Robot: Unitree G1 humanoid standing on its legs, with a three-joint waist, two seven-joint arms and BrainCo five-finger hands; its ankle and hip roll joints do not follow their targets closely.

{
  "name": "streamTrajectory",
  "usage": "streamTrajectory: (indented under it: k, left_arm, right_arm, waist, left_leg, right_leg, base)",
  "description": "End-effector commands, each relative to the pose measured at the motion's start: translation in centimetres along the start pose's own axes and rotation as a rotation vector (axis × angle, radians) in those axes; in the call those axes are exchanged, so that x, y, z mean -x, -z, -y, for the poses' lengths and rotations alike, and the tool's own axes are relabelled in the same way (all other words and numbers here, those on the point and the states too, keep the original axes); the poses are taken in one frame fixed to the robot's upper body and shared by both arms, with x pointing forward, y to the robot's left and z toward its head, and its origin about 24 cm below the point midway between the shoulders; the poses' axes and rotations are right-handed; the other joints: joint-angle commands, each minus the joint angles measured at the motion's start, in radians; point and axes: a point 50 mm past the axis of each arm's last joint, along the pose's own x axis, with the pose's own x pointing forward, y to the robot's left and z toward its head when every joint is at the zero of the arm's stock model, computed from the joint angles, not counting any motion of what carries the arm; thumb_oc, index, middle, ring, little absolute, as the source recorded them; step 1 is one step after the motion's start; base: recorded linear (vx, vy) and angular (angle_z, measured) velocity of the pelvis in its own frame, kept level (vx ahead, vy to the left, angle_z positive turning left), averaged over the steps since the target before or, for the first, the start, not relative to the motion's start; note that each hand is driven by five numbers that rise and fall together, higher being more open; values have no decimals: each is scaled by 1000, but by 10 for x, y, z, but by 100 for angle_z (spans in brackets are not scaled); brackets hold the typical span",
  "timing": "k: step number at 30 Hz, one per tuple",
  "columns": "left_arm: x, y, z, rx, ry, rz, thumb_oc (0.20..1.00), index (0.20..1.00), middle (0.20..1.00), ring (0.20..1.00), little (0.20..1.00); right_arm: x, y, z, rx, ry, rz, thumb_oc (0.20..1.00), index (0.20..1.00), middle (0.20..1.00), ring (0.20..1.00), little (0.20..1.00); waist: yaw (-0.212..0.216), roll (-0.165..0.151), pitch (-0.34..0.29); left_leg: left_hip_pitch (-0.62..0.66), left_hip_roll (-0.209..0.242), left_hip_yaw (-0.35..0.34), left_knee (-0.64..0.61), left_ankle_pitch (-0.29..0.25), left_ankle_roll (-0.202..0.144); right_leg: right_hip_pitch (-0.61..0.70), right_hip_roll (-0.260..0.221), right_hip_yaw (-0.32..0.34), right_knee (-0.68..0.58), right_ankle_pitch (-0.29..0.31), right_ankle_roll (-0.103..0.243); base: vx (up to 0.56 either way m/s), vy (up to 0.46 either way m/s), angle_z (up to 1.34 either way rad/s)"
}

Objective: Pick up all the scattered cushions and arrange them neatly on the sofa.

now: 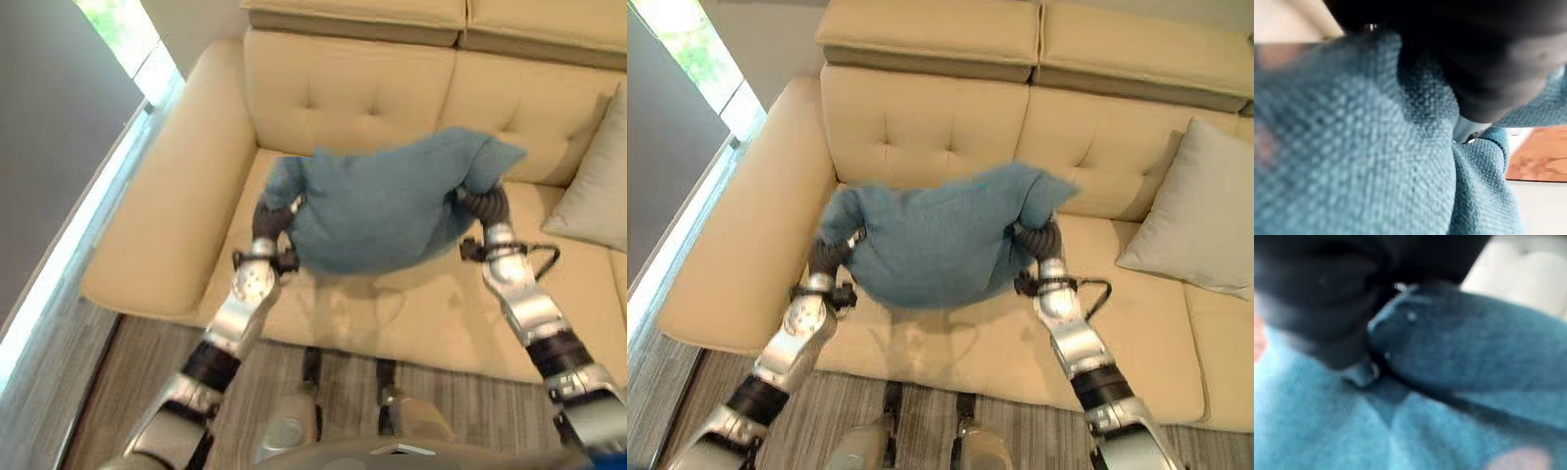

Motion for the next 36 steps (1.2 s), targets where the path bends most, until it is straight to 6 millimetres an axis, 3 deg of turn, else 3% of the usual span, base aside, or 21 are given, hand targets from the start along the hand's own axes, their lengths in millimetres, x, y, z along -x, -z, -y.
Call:
streamTrajectory:
  k: [1,2,3,4,8,11,18,25,29,34,35,36]
  left_arm:
    - [-32,-68,52,23,157,346,200,200,200,200,200]
    - [-32,-68,52,23,157,346,200,200,200,200,200]
    - [-46,-81,58,16,145,379,200,200,200,200,200]
    - [-52,-87,60,9,142,396,200,200,200,200,200]
    - [-66,-105,62,-8,134,439,200,200,200,200,200]
    - [-85,-132,68,-61,126,504,200,200,200,200,200]
    - [-108,-171,69,-153,94,591,200,200,200,200,200]
    - [-113,-193,74,-150,86,639,200,200,200,200,200]
    - [-115,-196,84,-148,90,637,200,200,200,200,200]
    - [-117,-197,84,-148,77,629,200,200,200,200,200]
    - [-117,-197,84,-147,77,629,288,288,288,288,288]
    - [-118,-196,83,-145,64,624,598,598,598,598,598]
  right_arm:
    - [-37,-95,-24,-81,-31,400,200,200,200,200,200]
    - [-38,-95,-24,-81,-31,401,200,200,200,200,200]
    - [-53,-116,-25,-78,-3,452,200,200,200,200,200]
    - [-60,-125,-26,-86,11,468,200,200,200,200,200]
    - [-77,-144,-27,-81,38,492,200,200,200,200,200]
    - [-93,-165,-27,-77,70,520,200,200,200,200,200]
    - [-105,-198,-37,-82,74,578,200,200,200,200,200]
    - [-107,-214,-38,-73,121,622,200,200,200,200,200]
    - [-107,-216,-36,-24,176,642,200,200,200,200,200]
    - [-112,-215,-31,87,202,651,200,200,200,200,200]
    - [-112,-215,-31,88,202,651,200,200,200,200,200]
    - [-114,-213,-28,143,224,650,200,200,200,200,200]
  waist:
    - [4,-43,-11]
    - [4,-43,-11]
    - [0,-37,10]
    - [-2,-33,16]
    - [0,-28,31]
    - [-2,-29,51]
    - [-9,-25,87]
    - [-27,-4,112]
    - [-39,28,135]
    - [-51,43,160]
    - [-50,43,160]
    - [-50,43,169]
  left_leg:
    - [5,-16,5,155,-248,-27]
    - [3,-16,5,156,-248,-27]
    - [-40,-25,7,174,-244,-26]
    - [-57,-28,10,180,-243,-26]
    - [-100,-30,19,194,-243,-24]
    - [-154,-35,33,215,-247,-21]
    - [-246,-43,55,233,-241,-16]
    - [-333,-53,59,238,-227,-17]
    - [-358,-63,57,230,-228,-16]
    - [-381,-71,54,230,-220,-12]
    - [-381,-71,55,231,-221,-12]
    - [-388,-67,54,238,-227,-11]
  right_leg:
    - [-43,-52,4,67,-102,58]
    - [-44,-52,5,68,-102,58]
    - [-85,-56,16,87,-98,56]
    - [-104,-59,23,93,-95,57]
    - [-152,-64,41,100,-82,63]
    - [-210,-65,67,97,-56,76]
    - [-309,-66,106,90,-25,88]
    - [-398,-78,115,94,-15,91]
    - [-433,-81,122,103,-20,92]
    - [-467,-83,132,107,-12,96]
    - [-468,-82,133,107,-12,96]
    - [-475,-79,136,108,-13,99]
  base:
    - [-85,10,6]
    - [-115,47,-2]
    - [-103,65,-1]
    - [-114,83,-1]
    - [-35,53,-14]
    - [-22,72,-21]
    - [-29,53,-19]
    - [-16,22,-7]
    - [-5,21,1]
    - [-3,10,-2]
    - [13,-4,-9]
    - [-2,-16,-11]
